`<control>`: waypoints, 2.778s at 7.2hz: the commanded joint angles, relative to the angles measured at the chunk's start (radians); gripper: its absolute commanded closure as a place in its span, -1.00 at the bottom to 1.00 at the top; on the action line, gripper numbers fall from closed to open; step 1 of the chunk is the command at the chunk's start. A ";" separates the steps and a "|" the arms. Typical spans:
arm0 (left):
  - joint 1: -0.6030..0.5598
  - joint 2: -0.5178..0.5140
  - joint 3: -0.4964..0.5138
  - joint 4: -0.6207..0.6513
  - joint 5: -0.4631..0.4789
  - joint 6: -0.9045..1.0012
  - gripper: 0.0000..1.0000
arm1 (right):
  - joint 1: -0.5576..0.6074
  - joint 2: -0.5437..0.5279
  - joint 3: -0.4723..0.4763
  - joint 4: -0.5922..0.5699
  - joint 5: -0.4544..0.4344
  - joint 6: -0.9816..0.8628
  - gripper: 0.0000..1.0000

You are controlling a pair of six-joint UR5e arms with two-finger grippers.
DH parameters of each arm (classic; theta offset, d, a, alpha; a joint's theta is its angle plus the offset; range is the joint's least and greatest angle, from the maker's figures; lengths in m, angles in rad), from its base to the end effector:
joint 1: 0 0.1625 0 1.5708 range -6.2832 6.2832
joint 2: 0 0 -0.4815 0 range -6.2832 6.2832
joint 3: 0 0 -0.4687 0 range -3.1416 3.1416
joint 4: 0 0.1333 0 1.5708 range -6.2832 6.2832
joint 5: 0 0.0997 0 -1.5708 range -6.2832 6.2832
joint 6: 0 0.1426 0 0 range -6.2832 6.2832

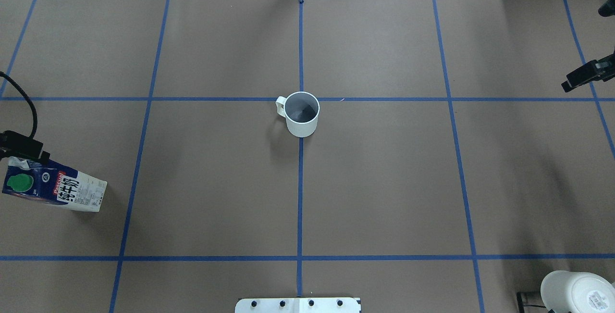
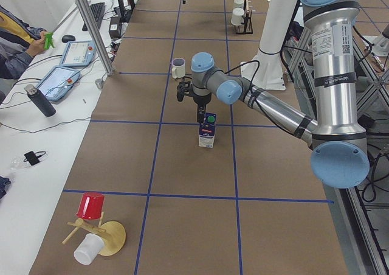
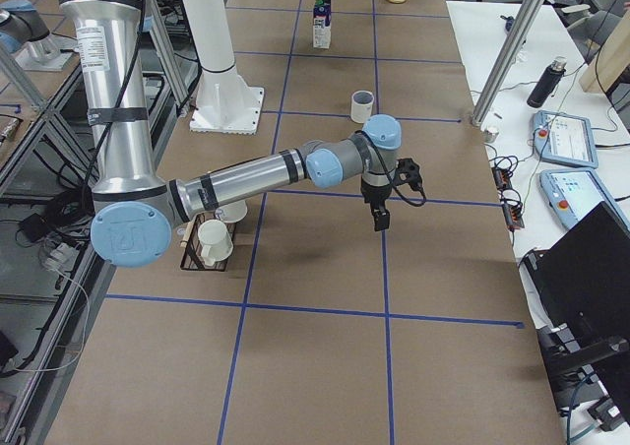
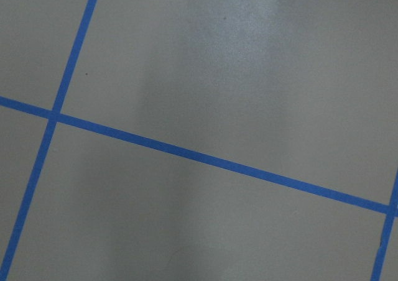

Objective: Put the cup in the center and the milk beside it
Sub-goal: 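Lower the left gripper onto the milk carton top and grasp it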

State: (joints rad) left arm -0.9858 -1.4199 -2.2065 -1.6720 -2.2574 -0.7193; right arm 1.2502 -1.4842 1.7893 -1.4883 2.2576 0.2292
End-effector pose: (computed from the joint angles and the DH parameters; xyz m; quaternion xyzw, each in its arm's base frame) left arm 0.2328 -0.4292 0.4568 0.0206 0.4212 0.0365 0.9060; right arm -0.1555 -0.6045 0.5658 0.0848 -0.3672 -0.1070 0.9201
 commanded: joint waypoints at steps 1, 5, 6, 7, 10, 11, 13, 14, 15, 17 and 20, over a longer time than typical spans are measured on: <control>0.027 0.001 0.001 0.000 0.056 -0.002 -0.96 | 0.000 -0.001 -0.019 0.002 0.002 0.004 -1.00; 0.041 0.001 0.022 0.002 0.065 -0.044 -0.96 | -0.002 0.002 -0.031 0.002 0.002 0.007 -1.00; 0.051 -0.001 0.031 0.000 0.065 -0.057 -0.96 | -0.002 0.004 -0.031 0.002 0.002 0.007 -1.00; 0.061 -0.002 0.033 0.000 0.065 -0.061 -0.96 | -0.002 0.002 -0.033 0.002 0.000 0.005 -1.00; 0.076 -0.013 0.037 -0.002 0.067 -0.110 -0.96 | -0.002 0.007 -0.033 0.002 0.002 0.007 -1.00; 0.076 -0.016 0.053 -0.005 0.067 -0.111 -0.96 | -0.002 0.008 -0.033 0.002 0.000 0.009 -1.00; 0.079 -0.016 0.066 -0.006 0.068 -0.097 -0.96 | -0.002 0.010 -0.031 0.002 0.002 0.009 -1.00; 0.082 -0.016 0.073 -0.006 0.068 -0.094 -0.96 | -0.002 0.009 -0.031 0.002 0.002 0.009 -1.00; 0.087 -0.014 0.073 -0.006 0.068 -0.092 -0.96 | -0.002 0.007 -0.031 0.002 0.002 0.002 -1.00; 0.095 -0.016 0.070 -0.009 0.068 -0.094 -0.95 | 0.002 -0.002 -0.022 0.002 0.017 -0.001 -1.00; 0.099 -0.013 0.073 -0.037 0.070 -0.094 -0.15 | 0.000 -0.004 -0.024 0.002 0.017 0.002 -1.00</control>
State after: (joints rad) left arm -0.8885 -1.4341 -2.1349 -1.7045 -2.1885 -0.8129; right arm 1.2504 -1.4876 1.7653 -1.4864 2.2743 0.2319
